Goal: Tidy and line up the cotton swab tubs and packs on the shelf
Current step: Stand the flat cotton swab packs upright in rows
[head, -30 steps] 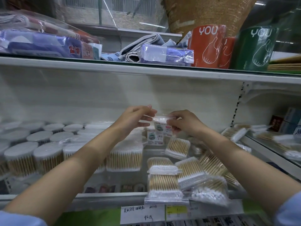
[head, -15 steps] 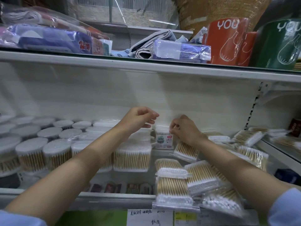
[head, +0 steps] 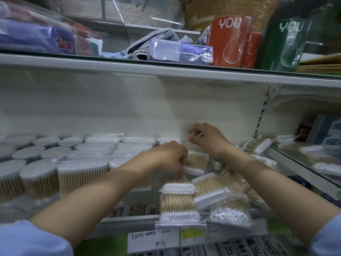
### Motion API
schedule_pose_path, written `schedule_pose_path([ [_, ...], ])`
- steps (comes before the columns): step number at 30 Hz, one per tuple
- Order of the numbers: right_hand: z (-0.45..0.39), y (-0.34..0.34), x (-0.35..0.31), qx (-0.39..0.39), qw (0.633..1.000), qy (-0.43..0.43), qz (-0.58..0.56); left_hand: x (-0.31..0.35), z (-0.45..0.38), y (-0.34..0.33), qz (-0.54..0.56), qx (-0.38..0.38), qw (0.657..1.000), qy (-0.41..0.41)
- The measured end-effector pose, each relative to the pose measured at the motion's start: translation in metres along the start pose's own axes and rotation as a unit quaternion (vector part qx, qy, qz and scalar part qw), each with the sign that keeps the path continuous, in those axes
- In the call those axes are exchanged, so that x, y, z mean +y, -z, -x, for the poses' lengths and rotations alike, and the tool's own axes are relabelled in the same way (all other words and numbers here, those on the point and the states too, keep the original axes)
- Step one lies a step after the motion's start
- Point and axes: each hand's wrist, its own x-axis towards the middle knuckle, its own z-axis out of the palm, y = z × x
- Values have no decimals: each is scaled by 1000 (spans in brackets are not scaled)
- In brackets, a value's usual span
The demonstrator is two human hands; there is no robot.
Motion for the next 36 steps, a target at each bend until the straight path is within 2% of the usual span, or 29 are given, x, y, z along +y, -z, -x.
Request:
schedule_pose_path([
  [6,15,10,12,13,999,-15,-35,2,-9,-5,-15,41,999,-13],
  [8,19,12,14,12,998,-16,-56,0,-8,-2,7,80,997,-24],
  [10,23,13,13,-11,992,-20,-121,-4,-8,2,91,154,984,-18],
  [12,27,13,12,-43,976,-33,-209,-8,-8,7,212,233,949,12],
  [14,28,12,10,-64,966,-39,-246,-14,-6,11,296,278,913,35],
  [17,28,10,4,-67,961,-36,-266,-20,-1,15,400,276,872,55],
  [22,27,7,-7,-63,952,-20,-299,-26,6,15,471,274,836,61],
  [30,23,2,-14,-71,950,-26,-302,-35,10,17,476,278,831,72],
  [33,20,3,-13,-38,956,-52,-285,-35,10,18,477,308,820,68],
  [36,18,6,-14,3,964,-68,-257,-33,11,21,429,332,836,87],
])
